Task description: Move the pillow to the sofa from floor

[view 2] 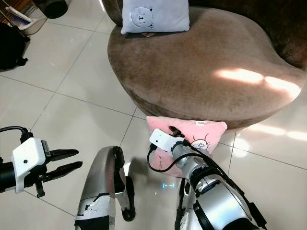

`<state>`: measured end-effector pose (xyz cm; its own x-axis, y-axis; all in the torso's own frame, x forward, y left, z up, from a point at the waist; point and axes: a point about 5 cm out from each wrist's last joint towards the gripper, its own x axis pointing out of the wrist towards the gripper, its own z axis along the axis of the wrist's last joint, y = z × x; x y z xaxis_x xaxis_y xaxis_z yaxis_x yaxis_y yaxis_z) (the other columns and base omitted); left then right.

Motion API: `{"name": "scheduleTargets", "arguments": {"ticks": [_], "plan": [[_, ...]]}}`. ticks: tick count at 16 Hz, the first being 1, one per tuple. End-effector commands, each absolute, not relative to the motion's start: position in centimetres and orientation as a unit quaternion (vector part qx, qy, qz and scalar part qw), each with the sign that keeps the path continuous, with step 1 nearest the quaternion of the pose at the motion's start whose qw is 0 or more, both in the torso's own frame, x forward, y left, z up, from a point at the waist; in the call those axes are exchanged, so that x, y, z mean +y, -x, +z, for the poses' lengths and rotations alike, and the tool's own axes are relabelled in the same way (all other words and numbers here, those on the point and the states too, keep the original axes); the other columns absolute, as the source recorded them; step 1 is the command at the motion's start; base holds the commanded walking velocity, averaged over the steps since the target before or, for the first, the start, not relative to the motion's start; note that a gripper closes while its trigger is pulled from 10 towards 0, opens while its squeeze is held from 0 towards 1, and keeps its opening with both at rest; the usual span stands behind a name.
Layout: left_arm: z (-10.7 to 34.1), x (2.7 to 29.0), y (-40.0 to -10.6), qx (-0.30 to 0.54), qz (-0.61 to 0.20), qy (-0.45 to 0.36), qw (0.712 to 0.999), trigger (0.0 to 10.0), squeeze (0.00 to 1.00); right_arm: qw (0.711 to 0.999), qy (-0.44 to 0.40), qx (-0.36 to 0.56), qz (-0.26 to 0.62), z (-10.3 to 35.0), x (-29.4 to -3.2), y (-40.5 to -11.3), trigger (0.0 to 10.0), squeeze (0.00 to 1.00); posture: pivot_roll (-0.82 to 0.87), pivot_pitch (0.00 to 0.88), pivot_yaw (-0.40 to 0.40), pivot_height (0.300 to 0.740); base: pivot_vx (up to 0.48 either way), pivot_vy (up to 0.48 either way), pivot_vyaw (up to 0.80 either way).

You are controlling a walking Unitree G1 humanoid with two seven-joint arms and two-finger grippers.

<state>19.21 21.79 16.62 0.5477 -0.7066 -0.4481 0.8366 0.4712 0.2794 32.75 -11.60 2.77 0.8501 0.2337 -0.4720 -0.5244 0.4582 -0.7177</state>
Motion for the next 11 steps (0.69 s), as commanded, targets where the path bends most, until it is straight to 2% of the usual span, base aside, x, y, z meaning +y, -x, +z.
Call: {"name": "scheduleTargets", "arguments": {"ticks": [1,11], "plan": [[16.77,21.79,-18.73,0.143,-0.465,-0.238,0.841,10.0,0.0,0.833,0.469,0.167,0.241,1.7,-11.15,-31.8,0.0,0.0,0.4,0.363,0.166,0.542,0.0,0.0,0.0],[16.63,21.82,-18.5,0.146,-0.467,-0.239,0.839,10.0,0.0,0.835,0.462,0.173,0.242,1.25,-11.34,-31.39,0.0,0.0,0.39,0.358,0.165,0.542,0.0,0.0,0.0]]}}
